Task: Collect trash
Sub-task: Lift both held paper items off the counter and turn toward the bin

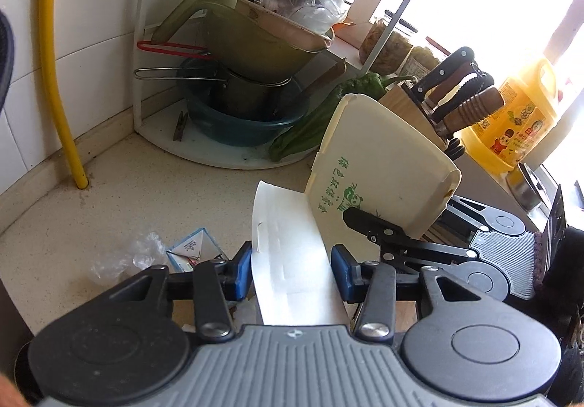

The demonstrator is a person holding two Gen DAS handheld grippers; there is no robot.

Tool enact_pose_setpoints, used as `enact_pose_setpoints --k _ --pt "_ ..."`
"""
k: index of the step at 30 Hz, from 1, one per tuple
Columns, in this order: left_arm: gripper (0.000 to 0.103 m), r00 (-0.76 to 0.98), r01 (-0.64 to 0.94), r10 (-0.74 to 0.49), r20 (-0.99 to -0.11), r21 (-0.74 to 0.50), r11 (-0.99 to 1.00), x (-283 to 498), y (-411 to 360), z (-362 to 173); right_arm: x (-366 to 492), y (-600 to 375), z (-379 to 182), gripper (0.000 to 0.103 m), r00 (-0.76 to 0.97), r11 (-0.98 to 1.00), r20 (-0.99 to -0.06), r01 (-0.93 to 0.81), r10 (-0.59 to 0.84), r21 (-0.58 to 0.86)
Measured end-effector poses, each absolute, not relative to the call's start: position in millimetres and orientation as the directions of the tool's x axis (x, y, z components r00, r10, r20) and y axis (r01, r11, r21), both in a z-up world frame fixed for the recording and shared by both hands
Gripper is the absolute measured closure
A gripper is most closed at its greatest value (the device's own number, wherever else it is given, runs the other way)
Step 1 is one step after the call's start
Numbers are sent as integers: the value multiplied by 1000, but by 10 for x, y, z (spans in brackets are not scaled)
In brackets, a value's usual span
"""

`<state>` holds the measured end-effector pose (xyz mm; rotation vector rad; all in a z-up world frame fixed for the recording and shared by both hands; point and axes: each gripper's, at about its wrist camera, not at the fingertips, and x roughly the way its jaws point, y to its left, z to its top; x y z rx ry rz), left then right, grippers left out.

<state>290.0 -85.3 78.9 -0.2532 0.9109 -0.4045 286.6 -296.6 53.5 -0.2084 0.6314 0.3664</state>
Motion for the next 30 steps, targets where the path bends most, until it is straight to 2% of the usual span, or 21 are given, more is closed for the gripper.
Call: enact_pose_setpoints --k 7,14,16,18,19,22,30 --pt "63 527 234 -378 -761 -297 926 2767 -854 617 2794 -2939 442 54 717 916 -633 -400 292 -30" --pt "61 509 291 -375 -775 -255 922 2621 -886 532 2662 -2897 336 54 698 920 -655 -391 289 -11" --pt "56 502 317 -363 -785 -224 922 2590 -924 482 2600 -2881 314 54 697 923 -659 -385 281 -14" --pt "56 471 323 -354 -808 -215 922 2574 -973 373 2536 -2871 301 54 695 925 -664 -379 277 -10" --pt "60 457 325 -361 -813 -225 918 2569 -982 320 2500 -2869 297 54 695 927 -665 -375 274 -10" --pt "66 459 309 -390 -798 -268 913 2541 -939 299 2401 -2879 292 54 702 932 -662 -362 263 -12" --pt "68 558 278 -381 -738 -266 923 2328 -766 556 2237 -2899 414 54 725 938 -633 -348 273 7"
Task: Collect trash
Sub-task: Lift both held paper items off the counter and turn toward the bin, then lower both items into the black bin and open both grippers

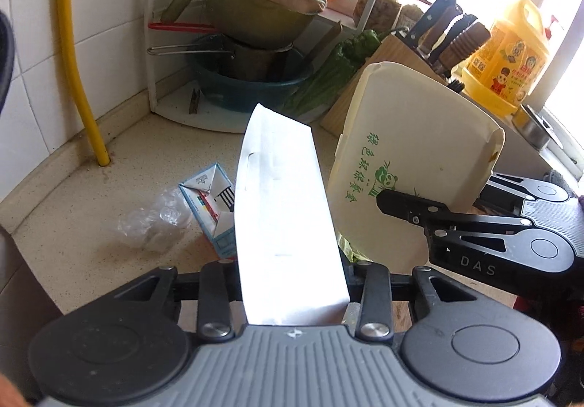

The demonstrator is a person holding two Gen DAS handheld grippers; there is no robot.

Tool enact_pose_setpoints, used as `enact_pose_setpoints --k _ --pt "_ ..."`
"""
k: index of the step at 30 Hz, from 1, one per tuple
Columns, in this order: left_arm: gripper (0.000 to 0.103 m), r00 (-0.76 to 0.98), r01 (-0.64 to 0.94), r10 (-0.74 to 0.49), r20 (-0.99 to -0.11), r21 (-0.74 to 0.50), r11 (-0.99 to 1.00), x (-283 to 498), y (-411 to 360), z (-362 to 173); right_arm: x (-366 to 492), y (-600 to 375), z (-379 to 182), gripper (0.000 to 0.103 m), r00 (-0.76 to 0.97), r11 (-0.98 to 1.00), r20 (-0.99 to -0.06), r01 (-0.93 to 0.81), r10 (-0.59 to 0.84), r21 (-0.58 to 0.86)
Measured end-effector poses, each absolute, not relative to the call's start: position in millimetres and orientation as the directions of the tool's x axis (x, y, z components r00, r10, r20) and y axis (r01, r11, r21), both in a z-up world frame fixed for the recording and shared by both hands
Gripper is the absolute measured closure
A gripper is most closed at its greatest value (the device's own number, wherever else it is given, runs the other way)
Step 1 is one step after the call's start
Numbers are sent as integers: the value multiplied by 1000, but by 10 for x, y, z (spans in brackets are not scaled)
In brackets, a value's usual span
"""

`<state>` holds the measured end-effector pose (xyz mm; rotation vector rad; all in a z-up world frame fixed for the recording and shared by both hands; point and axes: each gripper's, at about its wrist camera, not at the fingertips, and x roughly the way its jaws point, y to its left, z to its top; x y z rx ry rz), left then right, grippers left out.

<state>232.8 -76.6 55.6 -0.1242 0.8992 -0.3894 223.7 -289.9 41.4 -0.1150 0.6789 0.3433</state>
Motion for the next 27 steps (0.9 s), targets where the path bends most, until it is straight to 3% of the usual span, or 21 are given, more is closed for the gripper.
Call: enact_pose_setpoints --k 8,17,27 --pt "68 648 240 -394 -652 -316 918 2176 -502 855 2125 -2782 662 54 765 935 -579 -354 281 -13" --pt "68 699 177 -360 -618 -338 924 1899 -32 922 1911 -2396 884 54 757 897 -542 -443 364 -16" --pt "68 747 -48 -188 -638 -333 942 1298 835 822 1782 -1563 803 54 623 781 -572 -623 533 49"
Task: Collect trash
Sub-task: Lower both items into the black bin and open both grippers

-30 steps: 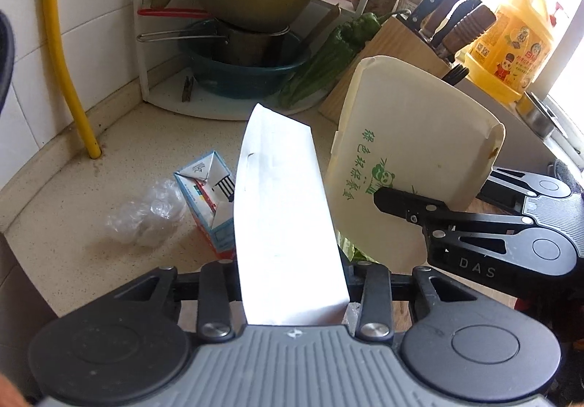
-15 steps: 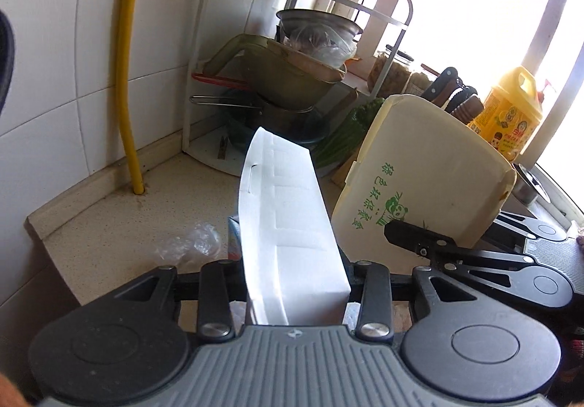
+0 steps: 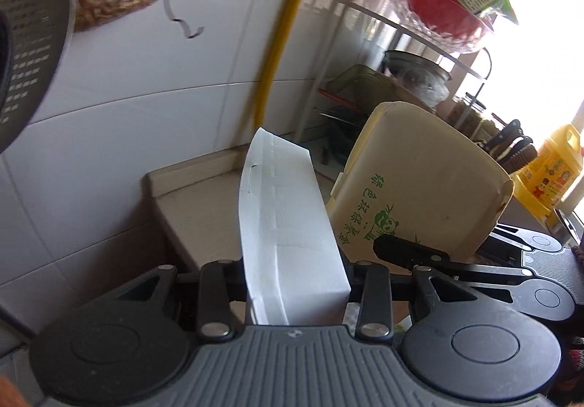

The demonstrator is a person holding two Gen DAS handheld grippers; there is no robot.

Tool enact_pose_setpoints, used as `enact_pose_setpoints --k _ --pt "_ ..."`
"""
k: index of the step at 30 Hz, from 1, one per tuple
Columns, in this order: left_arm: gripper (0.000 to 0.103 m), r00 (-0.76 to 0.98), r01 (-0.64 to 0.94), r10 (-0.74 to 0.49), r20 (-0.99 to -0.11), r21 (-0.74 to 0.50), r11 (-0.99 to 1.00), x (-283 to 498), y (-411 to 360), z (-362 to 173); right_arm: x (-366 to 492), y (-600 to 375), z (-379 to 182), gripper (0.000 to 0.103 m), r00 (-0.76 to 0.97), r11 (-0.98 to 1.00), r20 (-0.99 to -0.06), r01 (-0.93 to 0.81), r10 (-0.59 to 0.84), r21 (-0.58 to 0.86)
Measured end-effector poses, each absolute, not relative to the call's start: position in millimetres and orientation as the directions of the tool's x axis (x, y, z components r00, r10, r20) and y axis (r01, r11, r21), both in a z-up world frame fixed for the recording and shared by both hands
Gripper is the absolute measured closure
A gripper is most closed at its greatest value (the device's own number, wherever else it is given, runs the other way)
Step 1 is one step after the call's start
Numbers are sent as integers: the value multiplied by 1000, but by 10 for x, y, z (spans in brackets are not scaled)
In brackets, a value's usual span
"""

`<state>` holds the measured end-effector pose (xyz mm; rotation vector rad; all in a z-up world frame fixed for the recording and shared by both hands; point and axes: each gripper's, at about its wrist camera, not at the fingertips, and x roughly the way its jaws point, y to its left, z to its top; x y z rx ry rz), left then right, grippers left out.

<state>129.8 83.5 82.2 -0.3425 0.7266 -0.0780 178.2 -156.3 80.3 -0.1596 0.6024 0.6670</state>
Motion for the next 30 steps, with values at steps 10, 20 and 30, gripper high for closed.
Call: enact_pose_setpoints --k 10,20,30 --pt "68 710 -291 -11 -704 -309 905 742 1510 476 1487 -539 535 54 418 600 -620 -792 664 109" --pt "68 595 -440 42 -803 -282 853 850 1936 -278 1496 94 -78 54 307 582 -736 -800 604 144" --pt "67 522 -524 -5 -853 -326 787 1266 2262 -865 1856 355 -629 50 232 650 -808 -724 542 229"
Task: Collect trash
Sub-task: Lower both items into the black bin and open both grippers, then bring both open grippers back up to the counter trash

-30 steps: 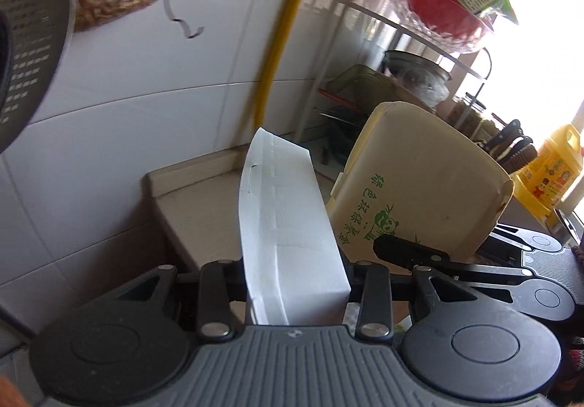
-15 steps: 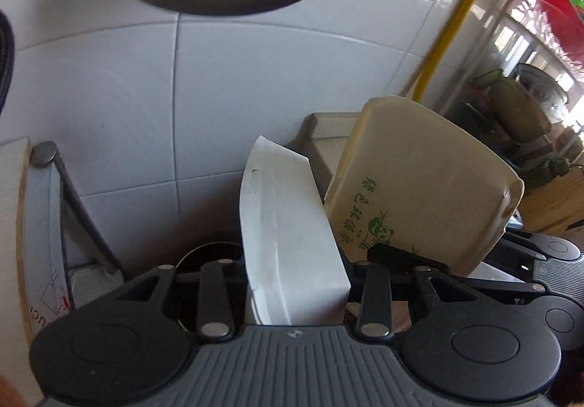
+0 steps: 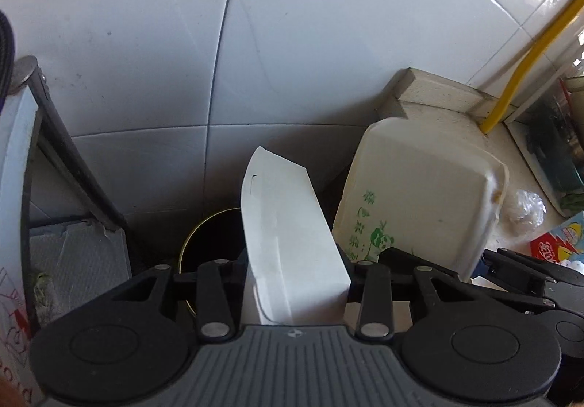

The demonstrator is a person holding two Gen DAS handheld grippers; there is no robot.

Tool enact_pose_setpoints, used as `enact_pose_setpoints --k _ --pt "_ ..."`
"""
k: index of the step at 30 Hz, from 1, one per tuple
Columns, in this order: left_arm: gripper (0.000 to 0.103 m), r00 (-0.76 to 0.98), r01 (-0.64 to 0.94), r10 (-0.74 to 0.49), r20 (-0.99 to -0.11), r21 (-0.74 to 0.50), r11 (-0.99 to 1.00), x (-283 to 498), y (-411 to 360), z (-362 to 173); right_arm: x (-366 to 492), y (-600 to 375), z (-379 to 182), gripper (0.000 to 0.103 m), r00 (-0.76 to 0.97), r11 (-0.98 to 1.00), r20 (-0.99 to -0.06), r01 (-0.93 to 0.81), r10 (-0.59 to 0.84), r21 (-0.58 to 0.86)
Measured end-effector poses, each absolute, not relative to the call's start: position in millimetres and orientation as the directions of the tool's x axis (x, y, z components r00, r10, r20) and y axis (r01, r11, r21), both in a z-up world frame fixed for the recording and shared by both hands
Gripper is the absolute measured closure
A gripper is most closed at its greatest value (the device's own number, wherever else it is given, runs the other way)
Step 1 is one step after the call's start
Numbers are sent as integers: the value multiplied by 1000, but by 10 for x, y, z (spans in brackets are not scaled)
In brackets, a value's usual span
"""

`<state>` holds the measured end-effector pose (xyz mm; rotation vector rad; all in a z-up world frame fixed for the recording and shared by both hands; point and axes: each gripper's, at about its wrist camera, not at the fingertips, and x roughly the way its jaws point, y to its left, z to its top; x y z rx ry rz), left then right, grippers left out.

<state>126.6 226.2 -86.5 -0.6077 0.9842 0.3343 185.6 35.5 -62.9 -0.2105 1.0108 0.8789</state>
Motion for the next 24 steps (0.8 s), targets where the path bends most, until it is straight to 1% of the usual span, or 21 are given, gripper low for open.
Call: enact_pose_setpoints --k 6,9,11,13,15,19,22,24 --pt "66 463 -581 -37 -885 -335 742 1463 2409 -1308 2080 484 -966 50 197 693 -839 -672 507 261" --pt "60 429 -618 -51 -902 -334 712 1529 2486 -1529 2160 509 -1120 49 176 707 -852 -653 493 274" --pt "59 410 -648 -73 -909 -346 679 1569 2553 -1660 2204 517 -1218 50 148 714 -854 -629 499 308" --pt "55 391 -677 -92 -916 -354 646 1602 2614 -1773 2218 538 -1289 50 146 724 -857 -614 494 313" --pt "53 373 -696 -98 -923 -348 628 1618 2643 -1848 2229 554 -1364 50 143 732 -860 -603 490 317" --pt "53 359 -683 -73 -930 -315 659 1616 2580 -1810 2226 537 -1409 48 136 739 -862 -590 488 324" --pt "53 376 -667 -76 -924 -327 670 1607 2549 -1719 2179 492 -1329 47 149 739 -858 -592 491 321" --pt "53 393 -649 -71 -917 -331 685 1601 2514 -1614 2220 438 -1230 44 169 741 -852 -594 495 313"
